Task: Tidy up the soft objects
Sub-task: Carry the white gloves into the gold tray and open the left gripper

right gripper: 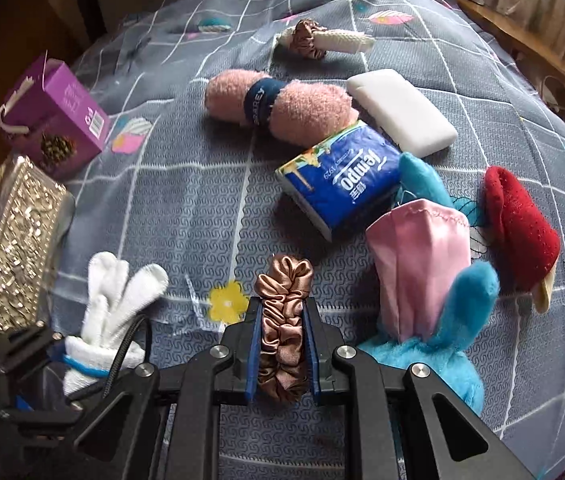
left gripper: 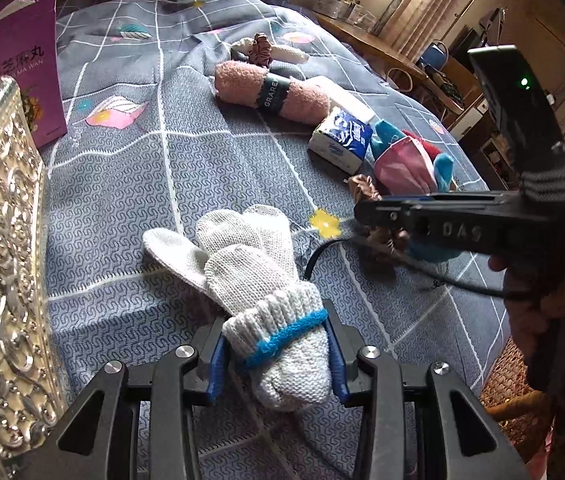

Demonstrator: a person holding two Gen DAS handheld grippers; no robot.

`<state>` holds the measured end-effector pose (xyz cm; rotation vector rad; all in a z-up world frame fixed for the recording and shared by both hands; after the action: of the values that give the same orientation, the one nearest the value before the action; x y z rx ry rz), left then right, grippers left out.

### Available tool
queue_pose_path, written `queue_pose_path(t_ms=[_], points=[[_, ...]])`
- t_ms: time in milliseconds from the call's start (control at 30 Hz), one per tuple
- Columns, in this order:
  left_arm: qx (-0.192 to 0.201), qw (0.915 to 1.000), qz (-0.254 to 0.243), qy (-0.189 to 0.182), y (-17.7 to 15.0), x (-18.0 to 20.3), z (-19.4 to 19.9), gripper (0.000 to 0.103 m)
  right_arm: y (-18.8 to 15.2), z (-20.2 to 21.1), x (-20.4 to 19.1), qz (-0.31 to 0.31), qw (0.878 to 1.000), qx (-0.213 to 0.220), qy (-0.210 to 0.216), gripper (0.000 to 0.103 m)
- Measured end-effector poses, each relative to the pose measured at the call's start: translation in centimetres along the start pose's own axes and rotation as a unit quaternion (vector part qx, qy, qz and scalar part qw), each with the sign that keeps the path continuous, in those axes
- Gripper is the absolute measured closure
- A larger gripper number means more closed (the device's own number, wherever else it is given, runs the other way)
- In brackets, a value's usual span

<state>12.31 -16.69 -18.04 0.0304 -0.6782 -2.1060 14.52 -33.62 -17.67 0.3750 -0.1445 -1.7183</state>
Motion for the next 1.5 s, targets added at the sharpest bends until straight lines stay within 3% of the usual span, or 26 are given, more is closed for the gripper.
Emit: queue_pose_path(t_ms=[233,400,533,700,800,867,967,1133,1233,1500], points=[[0.02,0.9994,0.028,-0.006,1.9,-0.4,2.4,0.063,-0.5,-1.2,-0.3,0.023,0.999,-0.017,-0.027,0.084],[0.049,0.9987,0.016,-0.003,5.9,0.2,4.4,0.063,-0.6,-1.3,-0.7,0.038,0.998,-0.015,-0.039,0.084],[0.057,0.9983,0.009,0.008,10.9,-0.1,5.2,0.063,-0.5,-1.5,-1.0,0.042,0.998,-0.014,-0.042,0.084],[0.084,0.9942,0.006,0.066,18.1,-3.4,8.0,0.063,-0.4,-1.3,-1.1,0.05,0.998,-0.01,-0.047,0.084],[0.114,0.9852,0.031,0.124,20.8,-8.4,11.2,0.063,-0.6,-1.3,-1.4,0.061,0.997,-0.004,-0.056,0.083],[0.136,0.9749,0.054,0.168,21.2,-12.4,13.8,0.063,-1.0,-1.4,-2.2,0.072,0.995,0.001,-0.063,0.083],[0.145,0.9607,0.096,0.216,18.9,-18.5,17.1,0.063,-1.3,-1.5,-2.9,0.085,0.994,0.006,-0.07,0.083],[0.136,0.9436,0.154,0.26,9.7,-25.3,20.8,0.063,-1.7,-1.6,-4.0,0.106,0.991,0.013,-0.085,0.083],[0.135,0.9377,0.188,0.259,3.5,-26.9,22.2,0.063,-2.0,-1.4,-4.4,0.11,0.99,0.014,-0.09,0.083],[0.147,0.9249,0.238,0.257,-10.3,-25.3,24.0,0.063,-2.5,-2.0,-5.2,0.119,0.987,0.019,-0.106,0.082]])
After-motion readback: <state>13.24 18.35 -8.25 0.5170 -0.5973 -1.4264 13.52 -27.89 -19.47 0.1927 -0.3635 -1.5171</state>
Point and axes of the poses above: each gripper's, at about its wrist camera, not at the fingertips, and z roughly against the way its jaws point, x to its right, y to its top, the point moved 3 cm from there along -z, roughly the way its jaws point, and after that the axes turned 9 degrees about -z, right-handed, at the moved point
